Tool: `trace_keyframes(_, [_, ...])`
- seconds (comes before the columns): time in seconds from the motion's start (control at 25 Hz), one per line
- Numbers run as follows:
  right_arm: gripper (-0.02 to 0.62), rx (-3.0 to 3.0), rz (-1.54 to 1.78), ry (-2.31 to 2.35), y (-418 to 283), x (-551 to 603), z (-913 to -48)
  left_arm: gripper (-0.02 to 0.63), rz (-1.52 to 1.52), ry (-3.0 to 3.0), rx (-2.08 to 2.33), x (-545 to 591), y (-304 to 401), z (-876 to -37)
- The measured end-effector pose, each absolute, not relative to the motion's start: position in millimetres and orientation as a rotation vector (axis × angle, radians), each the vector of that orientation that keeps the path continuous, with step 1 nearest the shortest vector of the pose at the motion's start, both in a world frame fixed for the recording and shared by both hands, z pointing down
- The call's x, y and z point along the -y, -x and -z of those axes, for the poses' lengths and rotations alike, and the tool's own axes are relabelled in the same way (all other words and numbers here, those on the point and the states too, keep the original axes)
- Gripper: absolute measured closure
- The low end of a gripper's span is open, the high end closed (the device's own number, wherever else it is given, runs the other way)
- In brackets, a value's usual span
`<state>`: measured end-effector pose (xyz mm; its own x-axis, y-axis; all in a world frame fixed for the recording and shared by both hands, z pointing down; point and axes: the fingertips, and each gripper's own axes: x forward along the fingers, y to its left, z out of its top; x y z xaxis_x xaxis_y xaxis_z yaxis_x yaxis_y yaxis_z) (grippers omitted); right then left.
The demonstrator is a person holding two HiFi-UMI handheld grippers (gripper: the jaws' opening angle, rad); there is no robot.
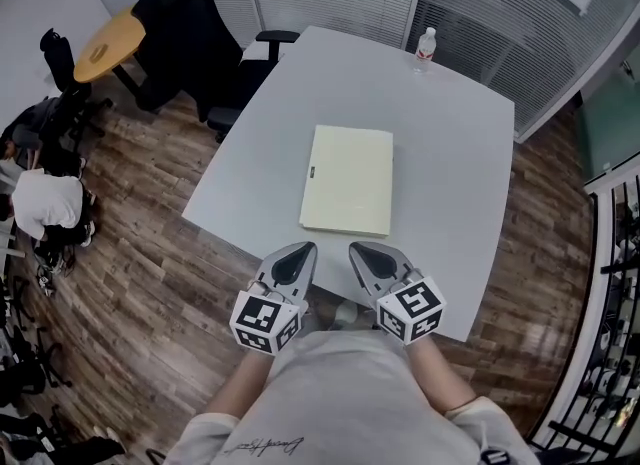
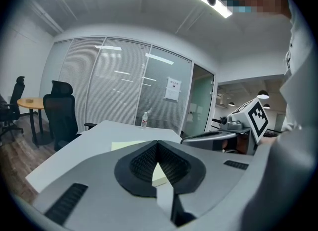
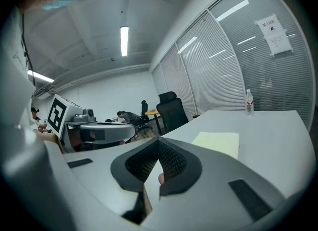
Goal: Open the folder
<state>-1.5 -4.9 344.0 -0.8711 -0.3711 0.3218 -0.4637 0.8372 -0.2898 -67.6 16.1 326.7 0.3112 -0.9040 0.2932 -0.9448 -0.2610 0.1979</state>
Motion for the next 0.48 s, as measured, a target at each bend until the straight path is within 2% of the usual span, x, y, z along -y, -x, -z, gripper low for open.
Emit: trace_keyframes(0.48, [0.575,2.717,-0.548,-0.755,17.8,17.6,-342.0,0.597,-0.182,-2.287,1.563,2.4,93.9,-327.4])
